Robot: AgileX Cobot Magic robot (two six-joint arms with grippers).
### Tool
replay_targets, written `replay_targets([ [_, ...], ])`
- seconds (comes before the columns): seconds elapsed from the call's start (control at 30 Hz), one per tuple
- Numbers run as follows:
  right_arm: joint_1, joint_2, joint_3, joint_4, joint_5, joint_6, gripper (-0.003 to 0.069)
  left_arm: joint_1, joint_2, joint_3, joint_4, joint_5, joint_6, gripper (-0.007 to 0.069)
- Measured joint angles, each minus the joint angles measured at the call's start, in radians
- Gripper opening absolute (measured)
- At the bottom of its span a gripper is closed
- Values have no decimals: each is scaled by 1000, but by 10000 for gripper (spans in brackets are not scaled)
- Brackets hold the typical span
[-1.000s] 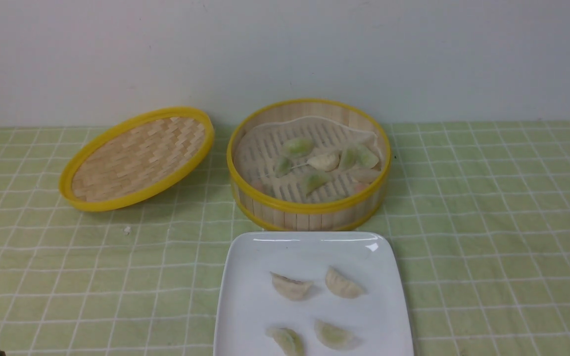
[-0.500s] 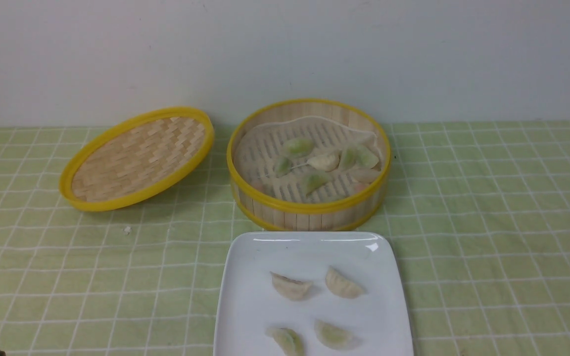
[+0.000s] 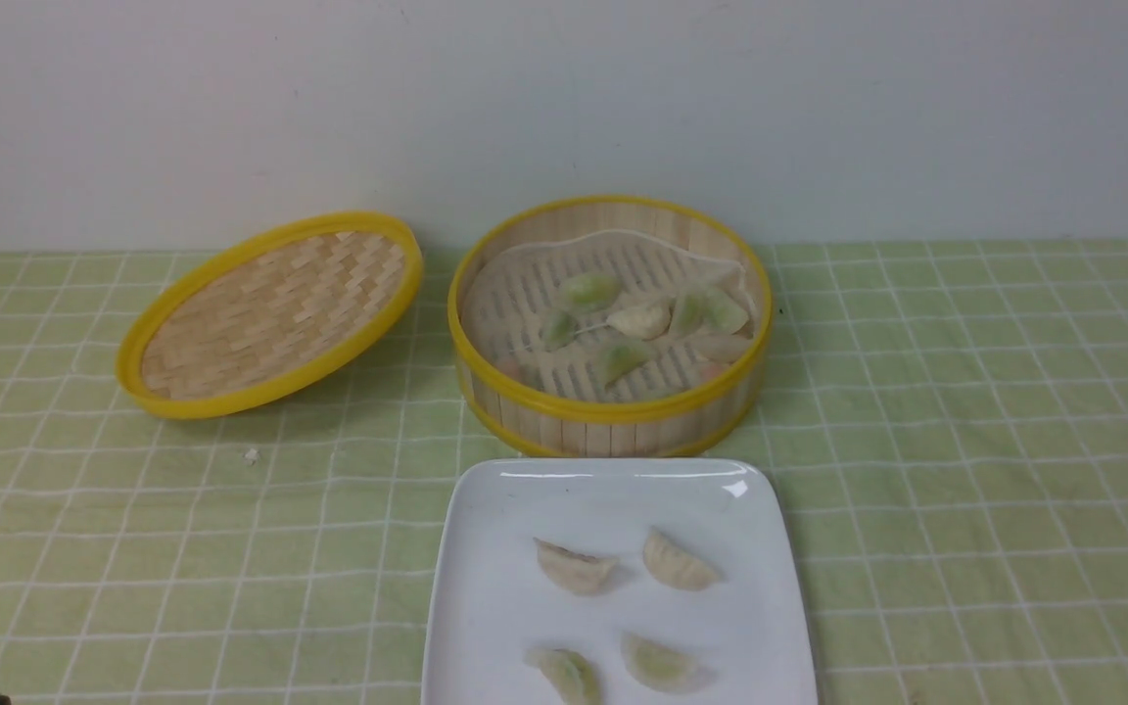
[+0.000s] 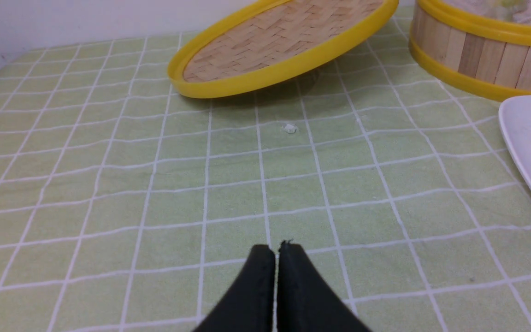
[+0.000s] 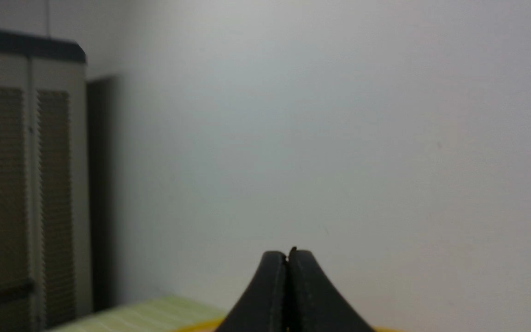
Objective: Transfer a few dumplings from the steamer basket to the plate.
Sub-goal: Use the right arm to put the dumpling into the plate
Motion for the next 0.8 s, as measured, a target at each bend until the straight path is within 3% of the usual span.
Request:
replay_targets([
  [0.07,-57,0,52,-3,17,0,-15,0,0,0,0,1,0,-6],
  [0.27,-349,0,290,-5,38,0,-15,0,0,0,1,1,0,-6],
  [0.4,-499,0,312,-2,150,0,-15,0,0,0,1,2,0,-6],
  [0.5,-545,0,310,-2,164,0,-15,0,0,0,1,2,0,-6],
  [0.8,-548,0,310,-2,167,0,-15,0,0,0,1,2,0,-6],
])
